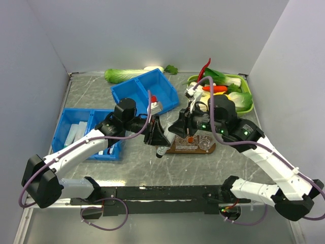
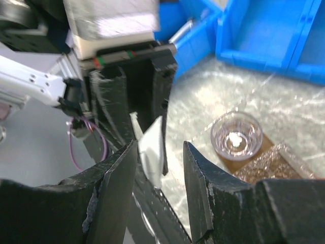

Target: Prepare toiletry sets of a toothbrush and toothpaste on the tray

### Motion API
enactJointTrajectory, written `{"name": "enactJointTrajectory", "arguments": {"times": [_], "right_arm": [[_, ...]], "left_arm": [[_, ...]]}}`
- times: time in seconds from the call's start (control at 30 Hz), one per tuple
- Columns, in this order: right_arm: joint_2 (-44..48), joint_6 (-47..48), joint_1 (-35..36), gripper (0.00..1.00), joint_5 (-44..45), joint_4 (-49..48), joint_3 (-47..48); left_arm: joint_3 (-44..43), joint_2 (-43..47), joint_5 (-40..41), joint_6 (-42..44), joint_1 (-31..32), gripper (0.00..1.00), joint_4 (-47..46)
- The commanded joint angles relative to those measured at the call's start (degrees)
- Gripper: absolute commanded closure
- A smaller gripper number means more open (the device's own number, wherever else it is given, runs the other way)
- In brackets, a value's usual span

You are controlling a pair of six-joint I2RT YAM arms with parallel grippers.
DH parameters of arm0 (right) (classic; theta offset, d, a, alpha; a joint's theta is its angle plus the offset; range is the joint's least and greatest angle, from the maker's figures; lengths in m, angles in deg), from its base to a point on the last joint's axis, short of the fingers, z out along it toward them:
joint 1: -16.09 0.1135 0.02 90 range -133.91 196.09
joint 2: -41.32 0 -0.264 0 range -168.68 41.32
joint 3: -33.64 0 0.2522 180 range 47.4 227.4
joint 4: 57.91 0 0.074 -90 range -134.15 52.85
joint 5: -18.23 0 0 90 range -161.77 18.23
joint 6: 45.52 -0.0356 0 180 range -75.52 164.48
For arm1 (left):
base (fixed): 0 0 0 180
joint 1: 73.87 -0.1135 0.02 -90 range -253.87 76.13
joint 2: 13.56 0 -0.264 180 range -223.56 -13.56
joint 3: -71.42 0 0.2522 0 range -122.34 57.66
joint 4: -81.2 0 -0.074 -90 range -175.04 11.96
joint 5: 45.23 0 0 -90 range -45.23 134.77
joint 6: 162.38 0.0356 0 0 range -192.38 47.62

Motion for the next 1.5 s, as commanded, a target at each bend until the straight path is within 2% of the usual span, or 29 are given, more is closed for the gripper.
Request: {"name": "enactJointTrajectory", "arguments": {"times": [0.0,0.13,0.2,0.23,0.3,0.33,0.37,0.43,0.47,0.5,0.6,0.7,0.8,0.9,0.97,1.07,1.17,1.27,1.47], "right_arm": [[-1.2,1.1,-0.2,0.51,-2.5,2.2,3.5],[-2.2,1.1,-0.3,0.54,-3.8,2.8,4.1],[-2.6,0.9,-0.2,0.61,-4.1,3.0,4.2],[-2.8,0.6,-0.2,0.70,-4.2,3.0,4.1],[-3.0,0.6,-0.2,0.78,-5.2,2.7,3.9],[-3.1,0.4,-0.2,0.86,-5.6,2.6,3.8],[-3.2,0.4,-0.3,0.91,-5.9,2.5,3.8],[-3.1,0.2,-0.3,1.00,-6.4,2.3,3.6],[-3.0,0.2,-0.3,1.00,-6.4,2.3,3.5],[-2.8,0.1,-0.2,1.00,-6.1,2.2,3.5],[-1.4,-0.6,-0.3,1.00,-4.7,1.3,3.2],[1.0,-0.5,-0.4,1.00,-0.7,1.0,3.4],[3.9,0.5,-0.5,1.00,8.2,3.0,4.0],[7.1,2.6,-0.4,1.00,18.3,4.5,3.5],[8.8,4.2,-0.4,1.00,25.5,5.0,2.6],[10.2,5.6,-0.4,1.00,30.5,5.5,1.3],[11.0,6.4,-0.3,1.00,31.4,3.3,-1.4],[10.6,6.8,-0.4,1.00,32.6,0.2,-3.9],[7.9,6.9,-0.4,1.00,33.0,-4.8,-6.5]], "left_arm": [[-1.6,0.3,-2.2,2.2,0.5,0.87,-1.4],[-1.7,0.3,-1.8,2.6,0.7,0.86,-1.0],[-1.7,0.3,-1.5,2.9,0.8,0.84,-0.7],[-1.7,0.3,-1.4,3.0,0.8,0.84,-0.6],[-1.8,0.4,-0.7,3.1,0.9,0.82,-0.4],[-1.9,0.5,-0.3,3.2,0.9,0.82,-0.5],[-1.9,0.8,0.9,3.4,0.9,0.80,-0.3],[-1.7,1.3,2.6,3.5,0.8,0.66,-0.3],[-1.7,1.8,4.2,3.7,0.9,0.59,-0.3],[-1.7,2.1,4.9,3.7,0.9,0.46,0.0],[-1.8,3.3,8.2,4.6,0.9,0.24,1.0],[-2.2,5.3,12.3,6.3,0.3,0.19,3.1],[-1.1,9.3,19.3,6.5,-2.1,0.12,3.0],[1.9,15.1,26.1,4.2,-6.7,0.05,-1.3],[4.0,18.7,31.3,1.8,-10.2,0.02,-4.1],[5.4,21.0,39.3,0.4,-12.4,0.01,-4.0],[5.0,20.7,54.4,0.5,-12.4,0.01,0.2],[3.8,19.1,65.6,-0.7,-12.4,0.01,4.2],[4.4,17.4,63.9,-2.7,-12.4,0.04,4.2]]}}
